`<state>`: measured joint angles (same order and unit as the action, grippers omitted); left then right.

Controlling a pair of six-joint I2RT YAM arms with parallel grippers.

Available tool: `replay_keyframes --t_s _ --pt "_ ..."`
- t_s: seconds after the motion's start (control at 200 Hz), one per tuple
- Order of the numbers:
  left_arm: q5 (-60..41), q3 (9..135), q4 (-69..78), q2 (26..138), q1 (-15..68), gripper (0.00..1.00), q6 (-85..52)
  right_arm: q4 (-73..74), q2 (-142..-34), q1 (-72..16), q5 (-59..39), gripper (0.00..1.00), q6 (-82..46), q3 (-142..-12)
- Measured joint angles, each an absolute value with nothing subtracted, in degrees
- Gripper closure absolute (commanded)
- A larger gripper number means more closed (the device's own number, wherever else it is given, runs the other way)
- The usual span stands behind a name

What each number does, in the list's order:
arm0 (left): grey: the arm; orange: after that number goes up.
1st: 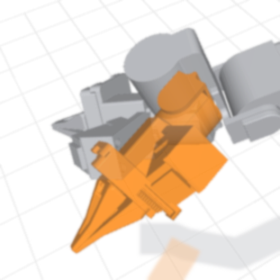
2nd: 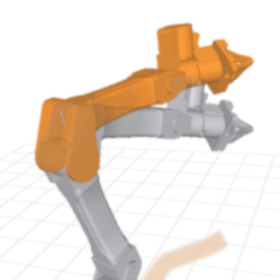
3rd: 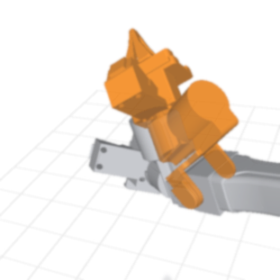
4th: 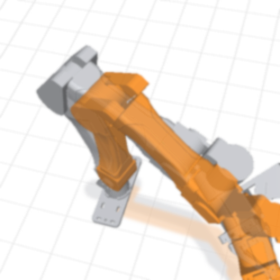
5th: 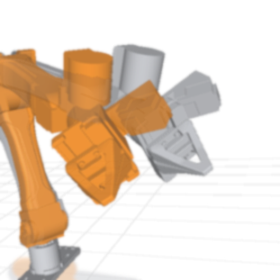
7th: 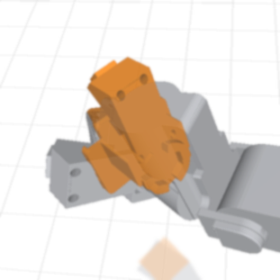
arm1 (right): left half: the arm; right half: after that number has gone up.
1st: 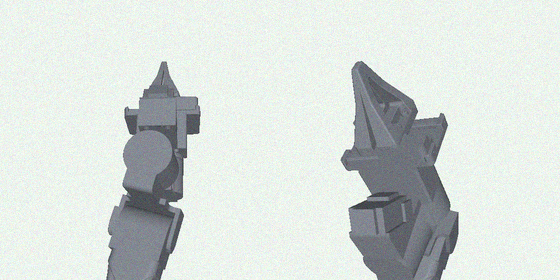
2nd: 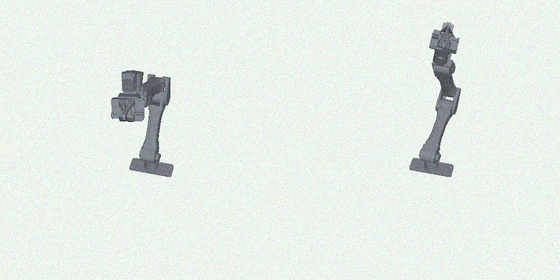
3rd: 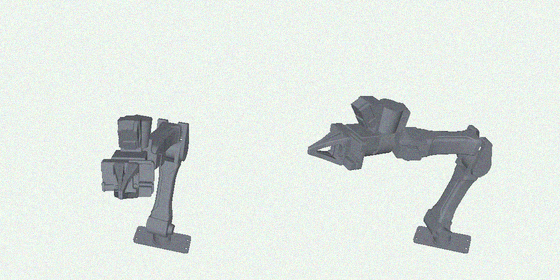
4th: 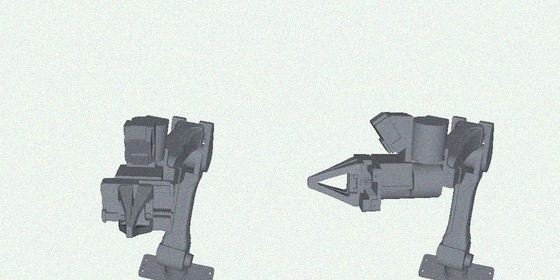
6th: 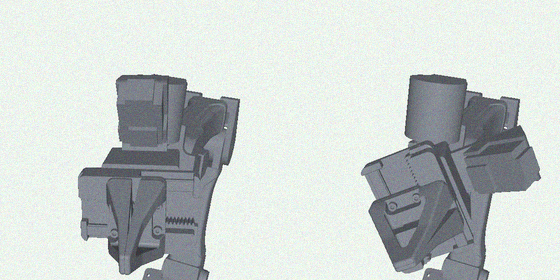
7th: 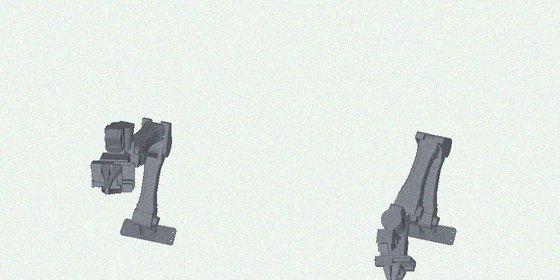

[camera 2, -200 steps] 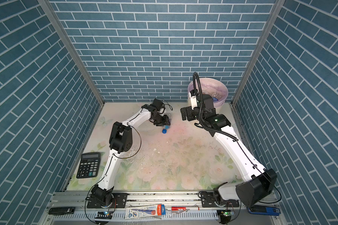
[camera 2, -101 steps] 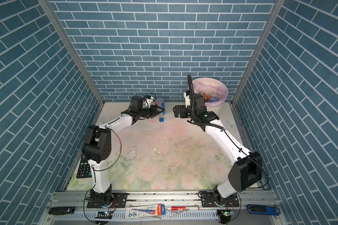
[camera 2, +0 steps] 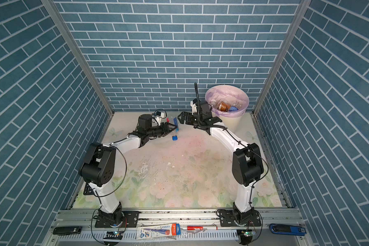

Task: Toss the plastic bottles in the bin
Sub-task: 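Lift the Fiji bottle with the left gripper while the right approaches, then grasp the Fiji bottle's bottom end with the right gripper beside the left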

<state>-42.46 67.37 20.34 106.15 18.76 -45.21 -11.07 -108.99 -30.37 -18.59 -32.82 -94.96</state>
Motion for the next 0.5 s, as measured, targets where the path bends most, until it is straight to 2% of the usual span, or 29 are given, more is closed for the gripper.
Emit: replay_keyframes --t_s 0.275,0.5 --pt "-41.41 67.11 19.05 105.71 20.16 0.50 -42.76 -11.46 -114.08 -31.07 -21.50 0.01 -34.30 -100.84" --pt "-40.66 67.31 15.88 105.71 21.93 0.50 -40.01 -11.97 -116.09 -31.44 -22.72 0.08 -34.74 -102.65"
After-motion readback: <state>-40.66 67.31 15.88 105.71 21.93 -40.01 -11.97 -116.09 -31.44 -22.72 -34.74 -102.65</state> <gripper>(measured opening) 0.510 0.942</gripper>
